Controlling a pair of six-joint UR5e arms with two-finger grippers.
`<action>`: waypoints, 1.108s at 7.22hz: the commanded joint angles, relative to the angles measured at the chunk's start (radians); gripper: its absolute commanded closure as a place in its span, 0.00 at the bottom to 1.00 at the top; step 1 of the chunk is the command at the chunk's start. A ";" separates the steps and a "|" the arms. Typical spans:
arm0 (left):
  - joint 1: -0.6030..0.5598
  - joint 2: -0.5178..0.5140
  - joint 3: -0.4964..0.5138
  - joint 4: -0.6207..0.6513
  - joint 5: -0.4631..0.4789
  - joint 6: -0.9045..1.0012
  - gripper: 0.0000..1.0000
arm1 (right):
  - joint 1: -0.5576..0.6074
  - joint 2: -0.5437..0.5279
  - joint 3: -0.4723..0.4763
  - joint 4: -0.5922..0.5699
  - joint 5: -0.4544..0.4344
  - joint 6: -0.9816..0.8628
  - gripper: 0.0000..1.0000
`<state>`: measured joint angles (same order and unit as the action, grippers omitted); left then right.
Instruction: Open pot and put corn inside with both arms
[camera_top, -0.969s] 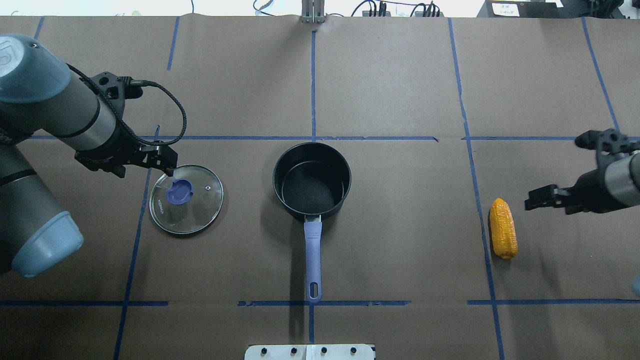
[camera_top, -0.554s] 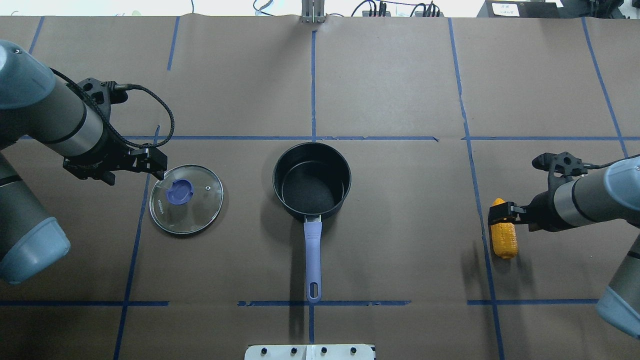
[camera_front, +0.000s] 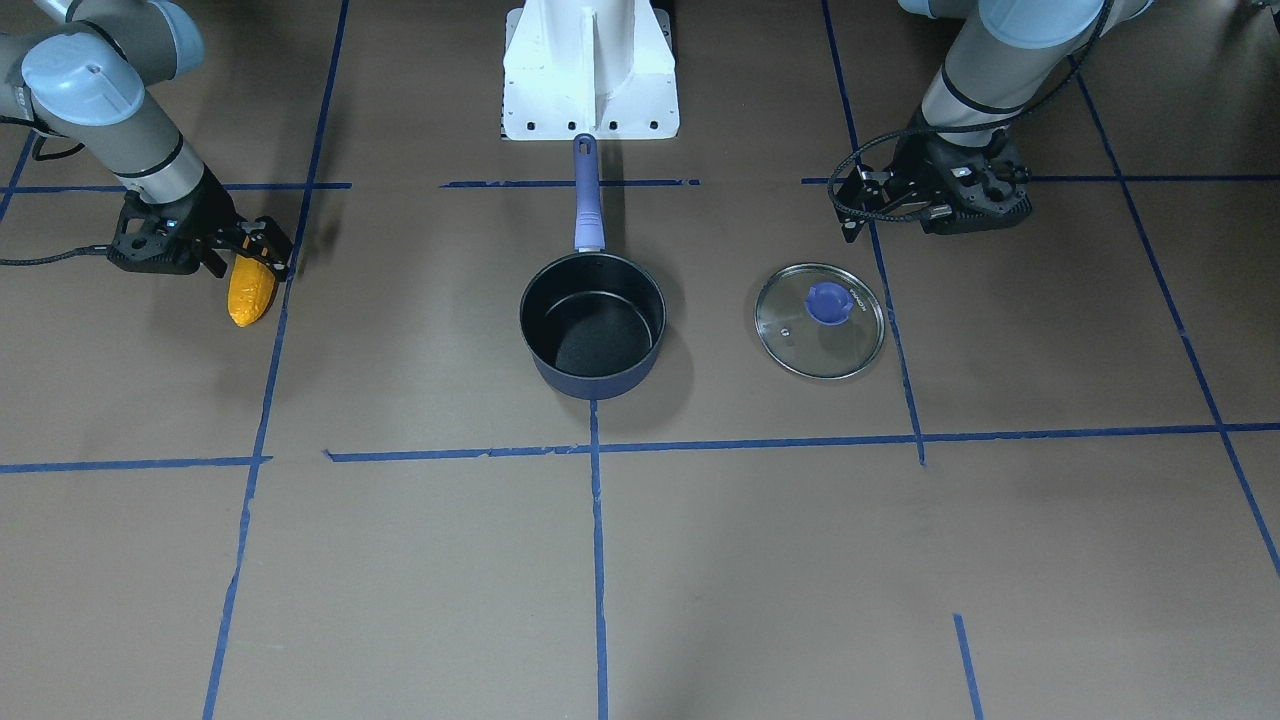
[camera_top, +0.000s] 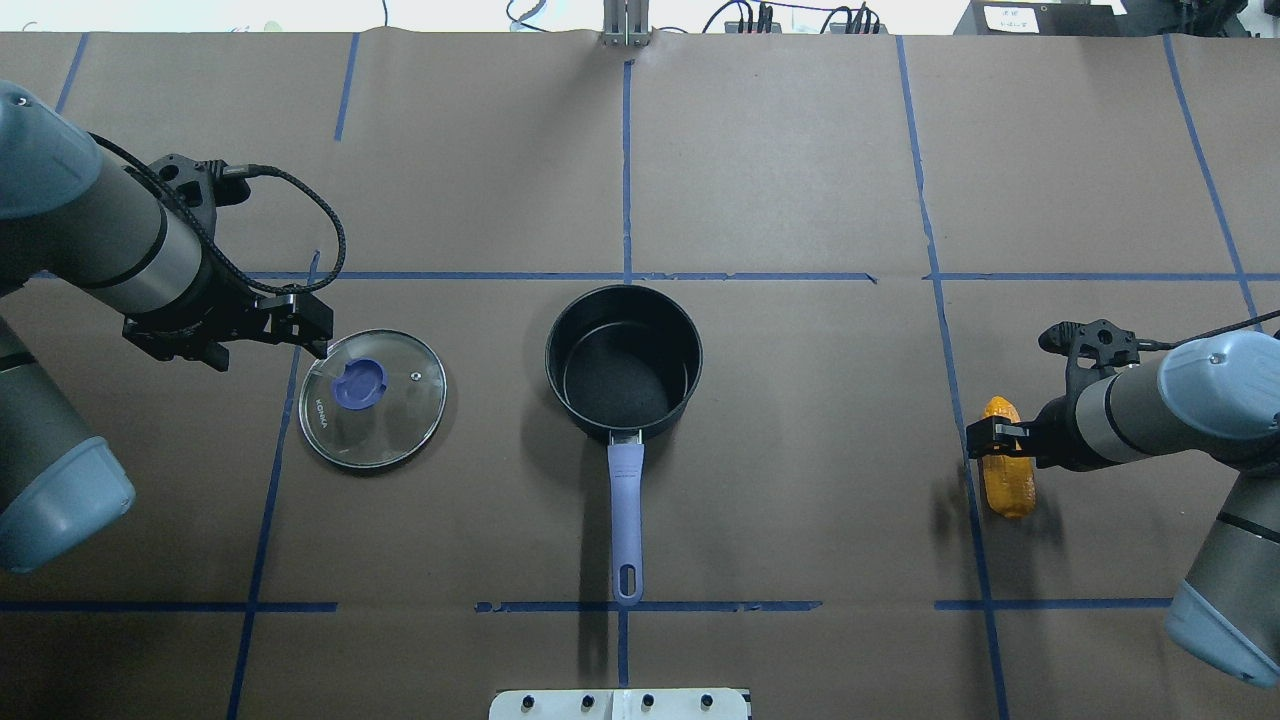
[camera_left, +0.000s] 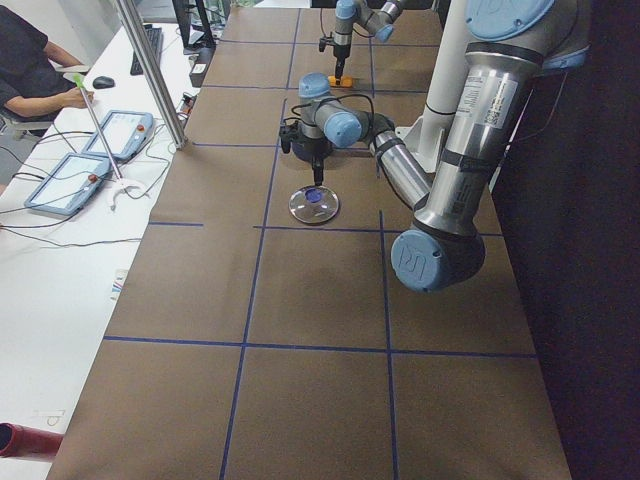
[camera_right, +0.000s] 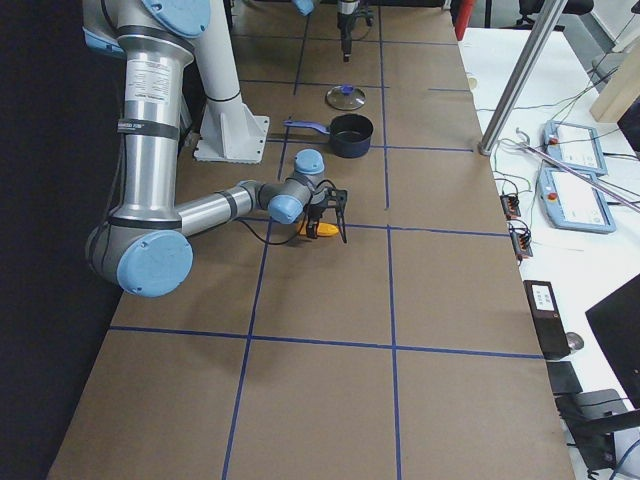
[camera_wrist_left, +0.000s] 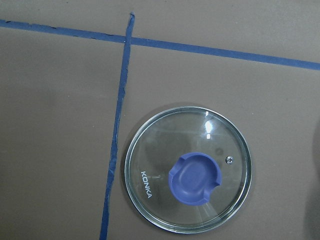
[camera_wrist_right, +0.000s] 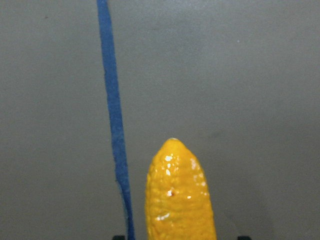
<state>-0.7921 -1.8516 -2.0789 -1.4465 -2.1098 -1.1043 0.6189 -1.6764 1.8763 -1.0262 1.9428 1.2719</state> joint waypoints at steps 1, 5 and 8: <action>-0.001 0.002 -0.018 0.000 0.001 0.000 0.00 | -0.001 0.001 -0.008 0.000 -0.010 -0.002 0.85; -0.004 0.040 -0.070 0.003 -0.001 0.000 0.00 | -0.010 0.121 0.110 -0.015 0.010 0.064 1.00; -0.006 0.048 -0.072 0.003 0.001 0.000 0.00 | -0.057 0.552 0.048 -0.227 -0.004 0.274 1.00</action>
<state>-0.7973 -1.8068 -2.1508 -1.4428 -2.1098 -1.1056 0.5722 -1.3177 1.9560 -1.1310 1.9462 1.4958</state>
